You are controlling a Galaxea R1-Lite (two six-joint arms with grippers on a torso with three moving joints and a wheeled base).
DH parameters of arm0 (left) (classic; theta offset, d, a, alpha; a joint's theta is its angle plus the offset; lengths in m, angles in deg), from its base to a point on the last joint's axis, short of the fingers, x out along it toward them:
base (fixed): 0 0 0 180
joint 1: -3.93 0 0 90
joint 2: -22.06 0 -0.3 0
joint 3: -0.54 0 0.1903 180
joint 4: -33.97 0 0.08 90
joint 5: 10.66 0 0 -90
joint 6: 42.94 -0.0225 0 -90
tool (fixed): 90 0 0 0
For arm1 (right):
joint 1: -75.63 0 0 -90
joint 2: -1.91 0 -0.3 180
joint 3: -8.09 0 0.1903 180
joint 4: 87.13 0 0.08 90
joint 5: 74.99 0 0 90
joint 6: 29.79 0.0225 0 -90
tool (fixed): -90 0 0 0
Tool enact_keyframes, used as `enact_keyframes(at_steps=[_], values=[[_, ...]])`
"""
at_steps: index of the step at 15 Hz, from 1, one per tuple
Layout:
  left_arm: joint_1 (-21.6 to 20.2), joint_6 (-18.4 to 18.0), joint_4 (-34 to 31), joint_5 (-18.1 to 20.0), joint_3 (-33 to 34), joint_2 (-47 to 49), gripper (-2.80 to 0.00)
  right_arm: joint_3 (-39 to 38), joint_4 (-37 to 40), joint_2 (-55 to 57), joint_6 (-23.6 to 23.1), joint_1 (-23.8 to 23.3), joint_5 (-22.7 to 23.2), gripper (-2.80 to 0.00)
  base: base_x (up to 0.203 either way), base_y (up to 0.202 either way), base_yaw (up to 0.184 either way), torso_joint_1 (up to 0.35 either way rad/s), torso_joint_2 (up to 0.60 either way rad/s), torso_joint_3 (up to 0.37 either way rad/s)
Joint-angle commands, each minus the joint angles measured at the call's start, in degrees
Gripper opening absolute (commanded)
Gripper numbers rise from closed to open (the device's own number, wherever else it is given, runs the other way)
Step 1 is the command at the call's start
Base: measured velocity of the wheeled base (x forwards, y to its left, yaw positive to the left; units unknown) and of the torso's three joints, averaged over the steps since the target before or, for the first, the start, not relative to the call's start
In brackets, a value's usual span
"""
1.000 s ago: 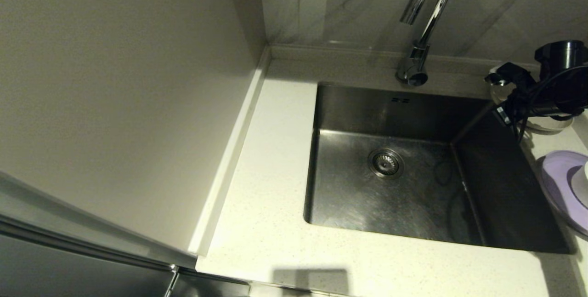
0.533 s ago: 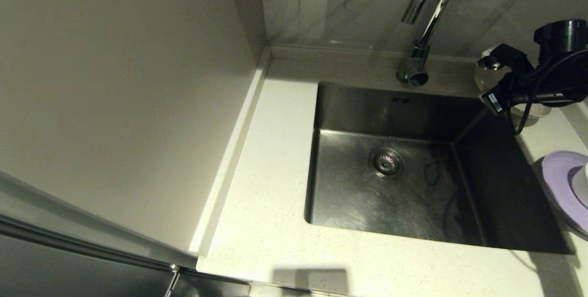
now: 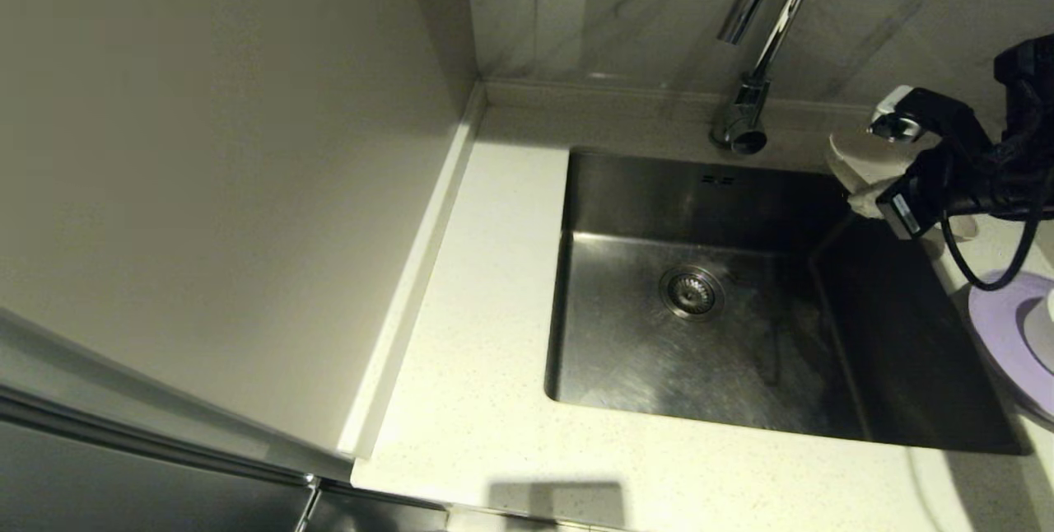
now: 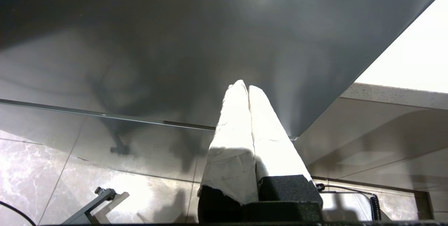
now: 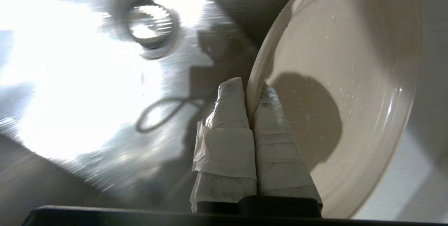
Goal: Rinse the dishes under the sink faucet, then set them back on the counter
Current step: Put a plate into the sink
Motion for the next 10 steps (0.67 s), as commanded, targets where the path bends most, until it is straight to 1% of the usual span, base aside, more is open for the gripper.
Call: enact_keyframes(at_steps=[1, 5, 7, 10], values=[[0.0, 0.0, 0.0, 0.0, 0.0, -0.1, -2.80, -7.2, 0.1, -7.4, -0.2, 3.0, 0.2, -2.80, 0.000, 0.000, 0.000, 0.000, 0.00, 0.000], [0.0, 0.0, 0.0, 0.0, 0.0, -0.1, -2.80, -18.3, 0.2, -12.1, -0.3, 7.3, 0.2, -2.80, 0.000, 0.000, 0.000, 0.000, 0.00, 0.000], [0.0, 0.0, 0.0, 0.0, 0.0, -0.1, -2.80, -21.2, 0.4, -12.2, -1.2, 8.2, 0.1, -2.80, 0.000, 0.000, 0.000, 0.000, 0.00, 0.000], [0.0, 0.0, 0.0, 0.0, 0.0, -0.1, -2.80, -22.8, -0.1, -8.3, -1.7, 8.8, -0.2, -2.80, 0.000, 0.000, 0.000, 0.000, 0.00, 0.000]])
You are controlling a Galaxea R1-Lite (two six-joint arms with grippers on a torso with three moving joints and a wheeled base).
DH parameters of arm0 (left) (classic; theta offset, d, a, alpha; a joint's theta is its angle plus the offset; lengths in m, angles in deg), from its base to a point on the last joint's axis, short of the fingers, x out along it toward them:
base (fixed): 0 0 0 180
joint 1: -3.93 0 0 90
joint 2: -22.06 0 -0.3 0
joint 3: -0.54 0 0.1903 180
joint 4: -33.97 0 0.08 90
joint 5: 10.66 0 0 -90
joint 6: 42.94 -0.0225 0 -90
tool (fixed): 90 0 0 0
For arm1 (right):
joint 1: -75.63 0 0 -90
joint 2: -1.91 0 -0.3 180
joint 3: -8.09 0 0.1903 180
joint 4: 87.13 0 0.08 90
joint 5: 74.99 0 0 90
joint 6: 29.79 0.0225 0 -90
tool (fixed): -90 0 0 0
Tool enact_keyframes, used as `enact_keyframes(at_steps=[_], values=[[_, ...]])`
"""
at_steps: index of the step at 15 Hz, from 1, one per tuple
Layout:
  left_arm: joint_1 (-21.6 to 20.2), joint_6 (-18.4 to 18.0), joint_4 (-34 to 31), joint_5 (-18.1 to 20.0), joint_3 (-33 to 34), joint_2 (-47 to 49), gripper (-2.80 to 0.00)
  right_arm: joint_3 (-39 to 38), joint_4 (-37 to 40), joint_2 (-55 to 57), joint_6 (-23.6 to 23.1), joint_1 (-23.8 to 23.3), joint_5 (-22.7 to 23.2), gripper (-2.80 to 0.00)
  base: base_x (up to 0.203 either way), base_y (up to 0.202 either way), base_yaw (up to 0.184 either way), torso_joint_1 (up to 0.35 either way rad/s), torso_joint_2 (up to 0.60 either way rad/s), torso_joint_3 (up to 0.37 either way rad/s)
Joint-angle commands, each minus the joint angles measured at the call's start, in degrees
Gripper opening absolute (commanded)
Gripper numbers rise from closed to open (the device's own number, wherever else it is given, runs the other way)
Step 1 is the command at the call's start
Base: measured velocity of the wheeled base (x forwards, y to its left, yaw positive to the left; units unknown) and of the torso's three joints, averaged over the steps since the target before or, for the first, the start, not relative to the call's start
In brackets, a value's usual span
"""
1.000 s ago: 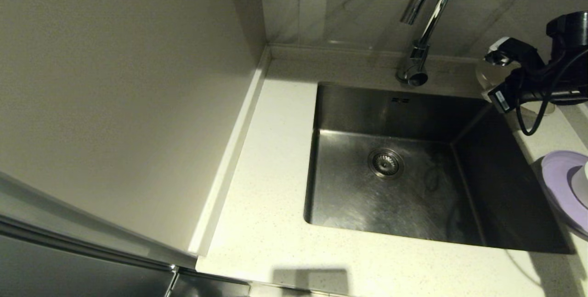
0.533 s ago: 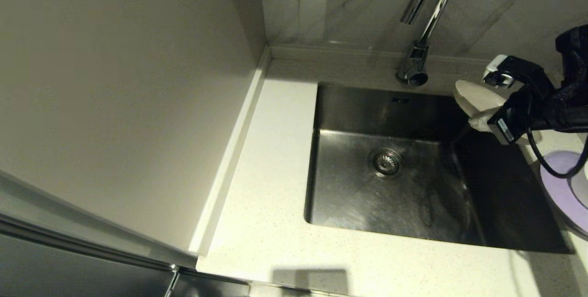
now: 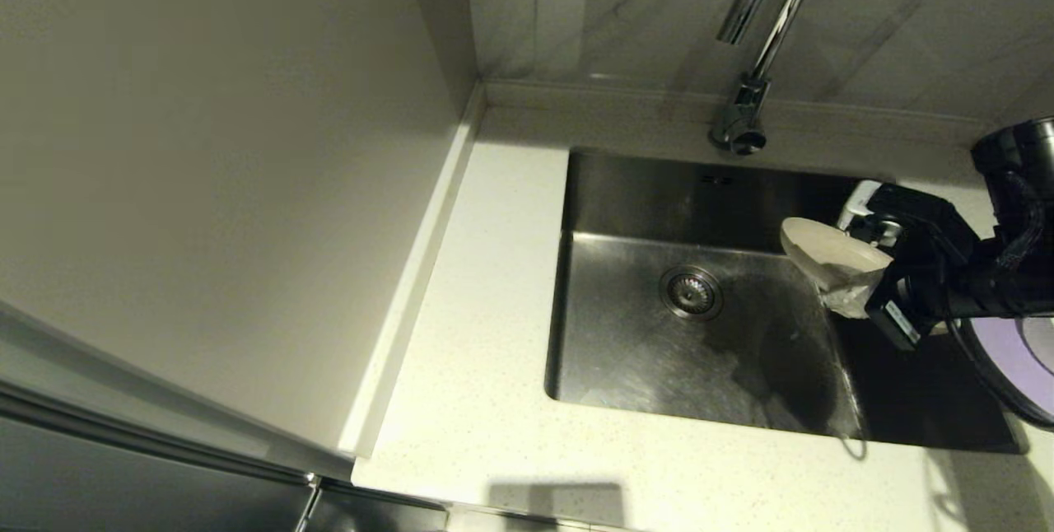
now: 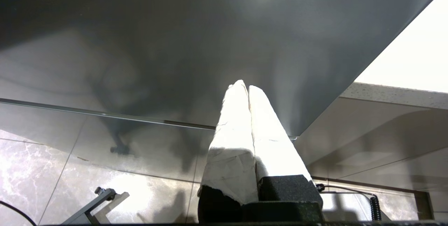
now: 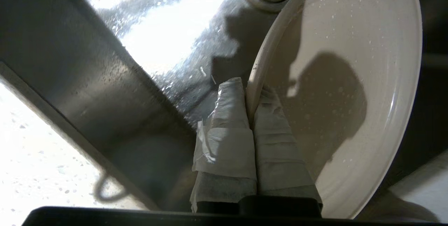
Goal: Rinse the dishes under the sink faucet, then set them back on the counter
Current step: Put a plate into the sink
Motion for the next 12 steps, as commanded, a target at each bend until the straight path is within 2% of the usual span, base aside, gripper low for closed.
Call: enact_keyframes(at_steps=[1, 4, 6, 10, 12], values=[[0.0, 0.0, 0.0, 0.0, 0.0, -0.1, -2.80, -0.7, -0.7, 3.7, -0.3, 0.6, -0.2, -2.80, 0.000, 0.000, 0.000, 0.000, 0.00, 0.000], [0.0, 0.0, 0.0, 0.0, 0.0, -0.1, -2.80, -2.1, -10.3, 10.3, -0.5, 1.1, -1.6, -2.80, 0.000, 0.000, 0.000, 0.000, 0.00, 0.000], [0.0, 0.0, 0.0, 0.0, 0.0, -0.1, -2.80, -3.3, -17.7, 14.7, -2.5, 0.9, -3.4, -2.80, 0.000, 0.000, 0.000, 0.000, 0.00, 0.000], [0.0, 0.0, 0.0, 0.0, 0.0, -0.1, -2.80, -5.6, -33.0, 24.2, -3.6, -1.5, -4.6, -2.80, 0.000, 0.000, 0.000, 0.000, 0.00, 0.000], [0.0, 0.0, 0.0, 0.0, 0.0, -0.1, -2.80, -5.1, -37.3, 28.4, -4.2, -3.1, -4.9, -2.80, 0.000, 0.000, 0.000, 0.000, 0.00, 0.000]])
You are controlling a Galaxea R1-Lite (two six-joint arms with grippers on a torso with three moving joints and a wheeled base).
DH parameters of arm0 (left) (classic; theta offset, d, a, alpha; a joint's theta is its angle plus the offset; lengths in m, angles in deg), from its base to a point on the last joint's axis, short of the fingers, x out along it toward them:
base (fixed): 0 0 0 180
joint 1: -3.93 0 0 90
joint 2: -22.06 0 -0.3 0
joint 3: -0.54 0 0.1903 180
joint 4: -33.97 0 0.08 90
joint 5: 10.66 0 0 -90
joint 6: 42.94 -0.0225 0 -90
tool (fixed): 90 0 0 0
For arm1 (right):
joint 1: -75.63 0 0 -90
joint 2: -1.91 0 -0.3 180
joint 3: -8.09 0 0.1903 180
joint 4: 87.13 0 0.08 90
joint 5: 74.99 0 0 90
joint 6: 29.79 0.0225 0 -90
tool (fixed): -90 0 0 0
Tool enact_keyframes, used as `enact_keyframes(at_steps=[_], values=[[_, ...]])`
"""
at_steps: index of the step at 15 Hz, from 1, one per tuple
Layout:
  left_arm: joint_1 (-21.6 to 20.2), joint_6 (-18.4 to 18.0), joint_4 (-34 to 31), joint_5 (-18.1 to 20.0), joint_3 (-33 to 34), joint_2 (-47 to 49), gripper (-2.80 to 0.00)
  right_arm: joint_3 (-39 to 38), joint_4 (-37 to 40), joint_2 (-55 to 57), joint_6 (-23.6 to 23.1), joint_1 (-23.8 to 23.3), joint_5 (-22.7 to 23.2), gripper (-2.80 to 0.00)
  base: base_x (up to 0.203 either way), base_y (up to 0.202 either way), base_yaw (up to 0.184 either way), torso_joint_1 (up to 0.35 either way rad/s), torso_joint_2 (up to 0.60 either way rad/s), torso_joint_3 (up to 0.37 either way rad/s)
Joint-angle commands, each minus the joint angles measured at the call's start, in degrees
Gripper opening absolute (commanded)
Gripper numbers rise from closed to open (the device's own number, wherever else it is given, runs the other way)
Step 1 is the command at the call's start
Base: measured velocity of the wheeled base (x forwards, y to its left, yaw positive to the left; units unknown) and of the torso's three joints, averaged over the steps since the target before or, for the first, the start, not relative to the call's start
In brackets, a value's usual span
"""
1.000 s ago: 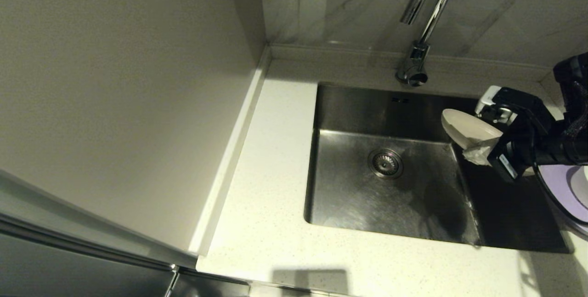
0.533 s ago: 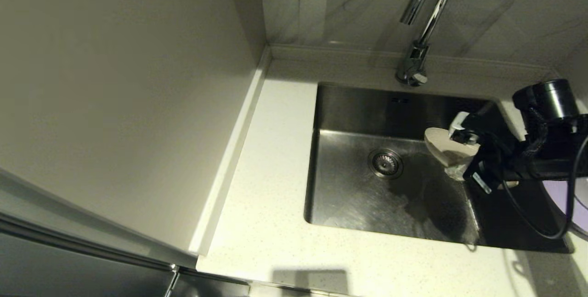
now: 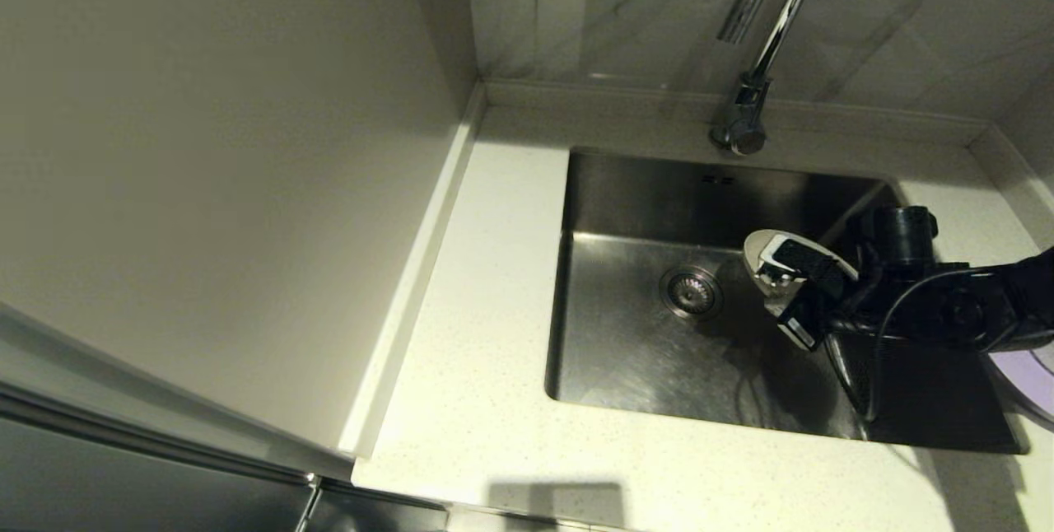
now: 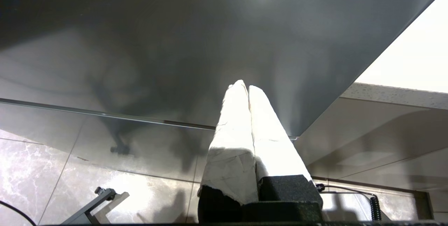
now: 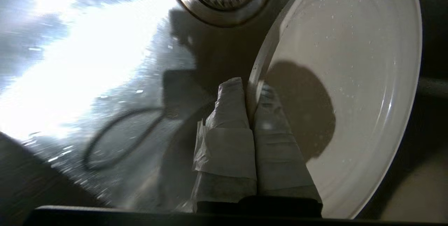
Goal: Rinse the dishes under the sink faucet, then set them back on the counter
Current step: Put a plate into the sink
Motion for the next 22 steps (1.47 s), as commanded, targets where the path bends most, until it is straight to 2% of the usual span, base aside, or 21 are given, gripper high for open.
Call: enact_keyframes(at_steps=[1, 6, 7, 8, 12, 15, 18, 22], values=[[0.0, 0.0, 0.0, 0.0, 0.0, -0.1, -2.80, 0.8, -3.3, 6.9, -0.5, -1.8, 0.0, -2.80, 0.000, 0.000, 0.000, 0.000, 0.00, 0.000], [0.0, 0.0, 0.0, 0.0, 0.0, -0.1, -2.80, 4.2, -4.0, 11.0, -0.8, -3.1, -1.9, -2.80, 0.000, 0.000, 0.000, 0.000, 0.00, 0.000], [0.0, 0.0, 0.0, 0.0, 0.0, -0.1, -2.80, 4.9, -4.0, 11.7, -1.7, -3.0, -2.1, -2.30, 0.000, 0.000, 0.000, 0.000, 0.00, 0.000], [0.0, 0.0, 0.0, 0.0, 0.0, -0.1, -2.80, 5.5, -4.0, 12.6, -2.1, -3.0, -2.2, 0.00, 0.000, 0.000, 0.000, 0.000, 0.00, 0.000], [0.0, 0.0, 0.0, 0.0, 0.0, -0.1, -2.80, 9.0, -4.0, 16.0, -2.2, -2.9, -2.2, 0.00, 0.000, 0.000, 0.000, 0.000, 0.00, 0.000], [0.0, 0.0, 0.0, 0.0, 0.0, -0.1, -2.80, 8.5, -3.7, 12.9, -2.1, -3.0, -1.9, 0.00, 0.000, 0.000, 0.000, 0.000, 0.00, 0.000], [0.0, 0.0, 0.0, 0.0, 0.0, -0.1, -2.80, 5.0, -3.2, 3.4, -1.7, -2.9, -0.9, 0.00, 0.000, 0.000, 0.000, 0.000, 0.00, 0.000], [0.0, 0.0, 0.0, 0.0, 0.0, -0.1, -2.80, -0.3, 0.8, -14.5, 0.7, -2.8, 4.7, 0.00, 0.000, 0.000, 0.000, 0.000, 0.00, 0.000]])
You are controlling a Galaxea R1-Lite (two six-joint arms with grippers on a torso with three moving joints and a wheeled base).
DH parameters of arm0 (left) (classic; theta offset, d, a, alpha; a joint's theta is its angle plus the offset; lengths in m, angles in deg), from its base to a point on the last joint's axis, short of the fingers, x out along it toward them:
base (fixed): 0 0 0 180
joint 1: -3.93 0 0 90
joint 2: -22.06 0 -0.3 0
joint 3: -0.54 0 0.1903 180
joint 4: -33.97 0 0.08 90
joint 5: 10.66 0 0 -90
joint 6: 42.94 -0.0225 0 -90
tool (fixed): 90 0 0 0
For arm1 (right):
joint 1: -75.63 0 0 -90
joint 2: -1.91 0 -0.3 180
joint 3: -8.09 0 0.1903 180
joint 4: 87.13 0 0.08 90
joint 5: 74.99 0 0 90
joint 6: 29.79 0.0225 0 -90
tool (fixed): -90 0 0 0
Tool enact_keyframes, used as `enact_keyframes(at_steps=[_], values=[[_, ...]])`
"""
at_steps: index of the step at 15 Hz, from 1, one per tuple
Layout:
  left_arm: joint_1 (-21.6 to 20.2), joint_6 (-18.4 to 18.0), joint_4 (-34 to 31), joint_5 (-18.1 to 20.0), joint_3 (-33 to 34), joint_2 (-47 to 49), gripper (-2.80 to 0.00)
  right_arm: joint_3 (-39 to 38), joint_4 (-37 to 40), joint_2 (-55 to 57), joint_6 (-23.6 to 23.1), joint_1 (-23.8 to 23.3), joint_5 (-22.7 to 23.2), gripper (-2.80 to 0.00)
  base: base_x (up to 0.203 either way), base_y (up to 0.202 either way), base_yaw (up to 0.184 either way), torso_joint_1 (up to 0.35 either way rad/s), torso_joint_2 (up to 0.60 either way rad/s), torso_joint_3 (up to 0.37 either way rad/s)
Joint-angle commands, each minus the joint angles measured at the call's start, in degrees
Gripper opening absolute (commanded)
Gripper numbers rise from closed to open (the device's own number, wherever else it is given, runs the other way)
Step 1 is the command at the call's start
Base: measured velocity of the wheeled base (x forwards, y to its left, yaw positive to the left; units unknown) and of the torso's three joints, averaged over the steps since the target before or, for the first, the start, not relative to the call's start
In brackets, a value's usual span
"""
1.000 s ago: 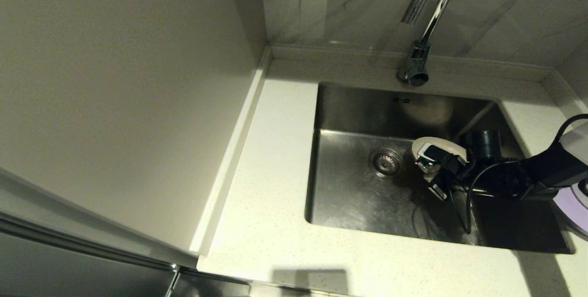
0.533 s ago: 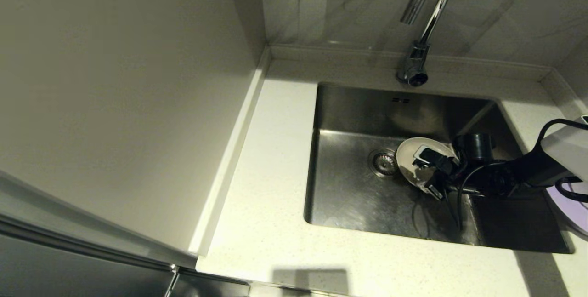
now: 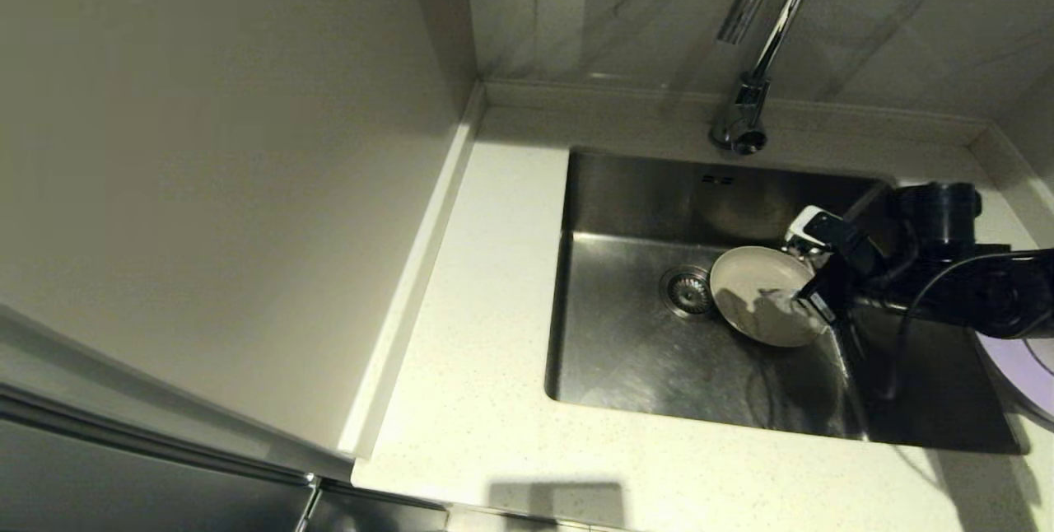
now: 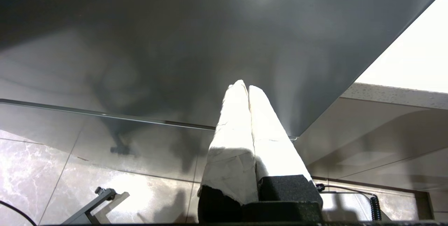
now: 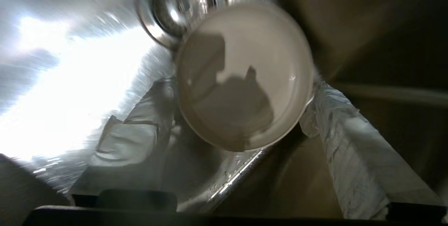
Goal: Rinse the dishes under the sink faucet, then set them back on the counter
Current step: Put a bowl into the sink
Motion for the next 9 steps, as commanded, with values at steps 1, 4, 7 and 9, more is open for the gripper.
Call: enact_keyframes(at_steps=[1, 4, 7, 9], values=[[0.0, 0.0, 0.0, 0.0, 0.0, -0.1, -2.80, -2.2, 3.3, -14.1, 1.0, -0.1, 2.4, 0.00, 0.000, 0.000, 0.000, 0.000, 0.00, 0.000], [0.0, 0.0, 0.0, 0.0, 0.0, -0.1, -2.80, -0.1, 17.7, -22.9, 4.5, -0.5, 4.1, 0.00, 0.000, 0.000, 0.000, 0.000, 0.00, 0.000], [0.0, 0.0, 0.0, 0.0, 0.0, -0.1, -2.80, 12.9, 44.9, -25.1, 6.7, -2.4, 2.6, 0.00, 0.000, 0.000, 0.000, 0.000, 0.00, 0.000], [0.0, 0.0, 0.0, 0.0, 0.0, -0.1, -2.80, 22.2, 60.3, -25.4, 11.8, -3.9, 0.4, 0.00, 0.000, 0.000, 0.000, 0.000, 0.00, 0.000]])
